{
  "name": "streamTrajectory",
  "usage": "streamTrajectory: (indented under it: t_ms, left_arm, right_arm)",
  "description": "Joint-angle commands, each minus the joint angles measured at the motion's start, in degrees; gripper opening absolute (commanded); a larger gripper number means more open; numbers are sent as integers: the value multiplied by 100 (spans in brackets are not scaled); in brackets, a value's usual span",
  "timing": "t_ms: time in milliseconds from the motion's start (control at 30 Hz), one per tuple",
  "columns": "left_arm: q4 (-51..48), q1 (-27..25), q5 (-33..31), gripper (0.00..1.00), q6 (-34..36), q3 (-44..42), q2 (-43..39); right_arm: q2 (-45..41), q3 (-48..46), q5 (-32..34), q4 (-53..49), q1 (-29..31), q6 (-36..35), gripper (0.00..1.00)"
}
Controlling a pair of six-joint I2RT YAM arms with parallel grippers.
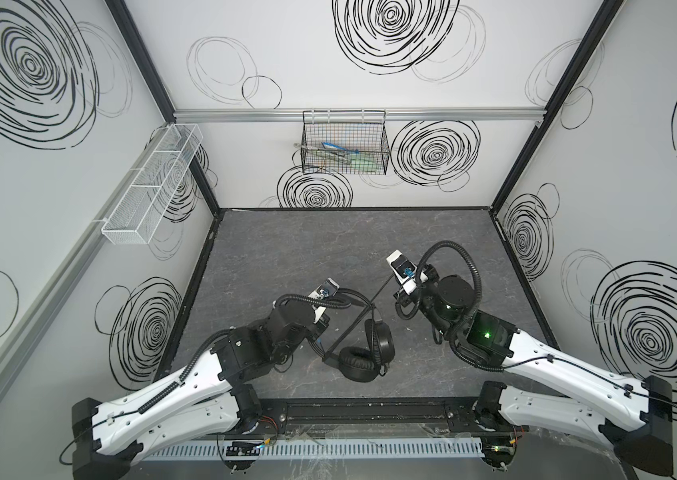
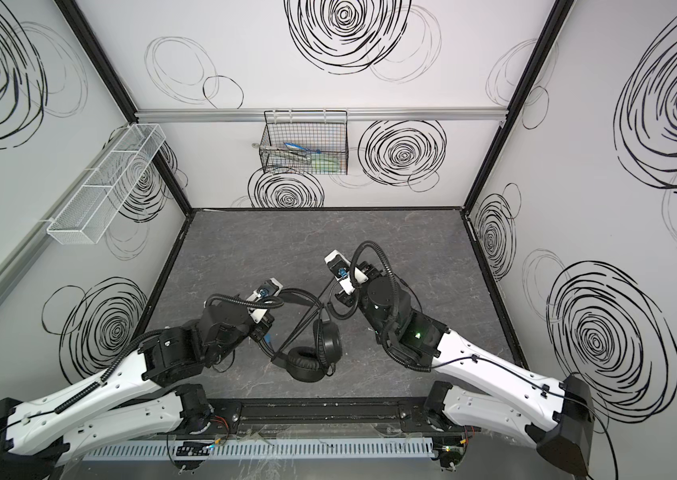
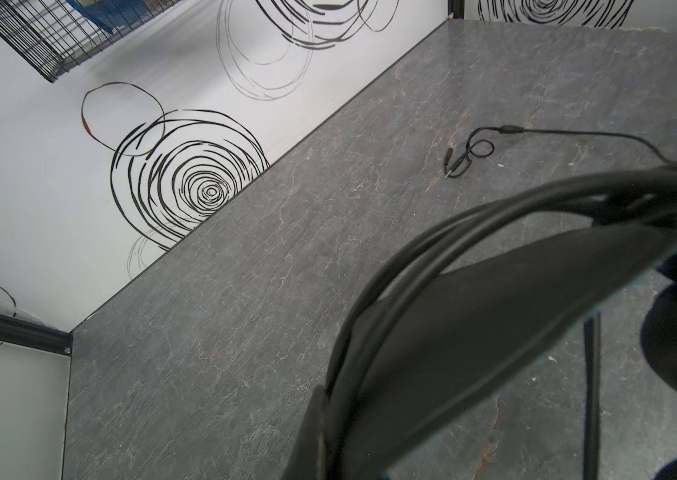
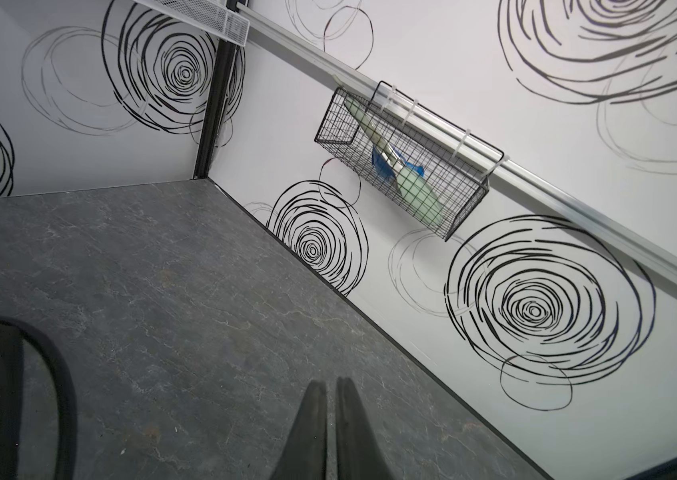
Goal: Wrap the headphones
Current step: 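Release the cable and draw the right gripper back toward the robot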
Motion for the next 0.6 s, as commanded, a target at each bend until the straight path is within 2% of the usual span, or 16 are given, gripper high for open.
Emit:
streamTrajectory:
  t_ms: [0, 567]
  left_arm:
    - [173, -59, 463, 0, 81, -22, -389]
    - [469, -139, 1027, 0, 58, 53, -774]
  right_arm:
    - [-236, -52, -118, 524, -381, 524, 10]
    - [-101, -427, -658, 743, -1004, 988, 11]
